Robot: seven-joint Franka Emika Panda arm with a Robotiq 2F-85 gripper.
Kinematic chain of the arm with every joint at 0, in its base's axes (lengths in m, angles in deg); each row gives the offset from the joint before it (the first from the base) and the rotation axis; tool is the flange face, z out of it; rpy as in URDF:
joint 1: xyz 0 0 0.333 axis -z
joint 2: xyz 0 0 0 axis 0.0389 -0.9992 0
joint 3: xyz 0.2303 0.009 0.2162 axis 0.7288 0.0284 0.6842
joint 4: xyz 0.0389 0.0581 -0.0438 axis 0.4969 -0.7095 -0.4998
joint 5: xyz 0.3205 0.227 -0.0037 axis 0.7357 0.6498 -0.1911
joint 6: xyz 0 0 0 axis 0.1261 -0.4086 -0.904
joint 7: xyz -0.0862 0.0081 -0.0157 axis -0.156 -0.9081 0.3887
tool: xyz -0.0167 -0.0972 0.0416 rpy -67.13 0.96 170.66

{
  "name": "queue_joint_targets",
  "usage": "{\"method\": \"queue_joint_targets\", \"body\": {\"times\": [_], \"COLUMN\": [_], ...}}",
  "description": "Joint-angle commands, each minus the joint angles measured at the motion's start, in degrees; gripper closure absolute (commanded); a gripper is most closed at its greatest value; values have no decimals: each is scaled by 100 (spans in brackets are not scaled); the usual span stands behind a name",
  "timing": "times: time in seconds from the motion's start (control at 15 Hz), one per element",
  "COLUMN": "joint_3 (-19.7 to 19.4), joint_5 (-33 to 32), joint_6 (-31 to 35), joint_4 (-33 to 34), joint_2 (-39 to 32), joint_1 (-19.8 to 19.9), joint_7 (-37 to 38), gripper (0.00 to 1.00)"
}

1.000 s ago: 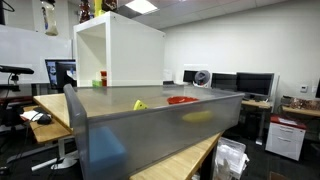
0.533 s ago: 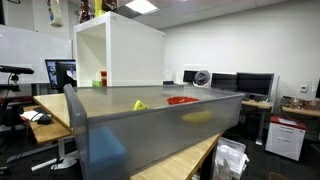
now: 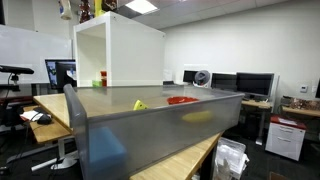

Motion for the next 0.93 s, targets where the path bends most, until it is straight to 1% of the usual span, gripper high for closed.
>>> {"method": "queue_joint_targets", "body": {"times": [0.0, 0.53, 0.87], "joint_3": [117, 54, -52], "joint_5": [-359, -943, -1245], "joint_6": [-276, -549, -516], "joint_4": [778, 1536, 1874], "joint_2": [-485, -1045, -1381], "joint_1": [15, -73, -213], "joint_7": [-224, -244, -254], "gripper": [81, 81, 81]}}
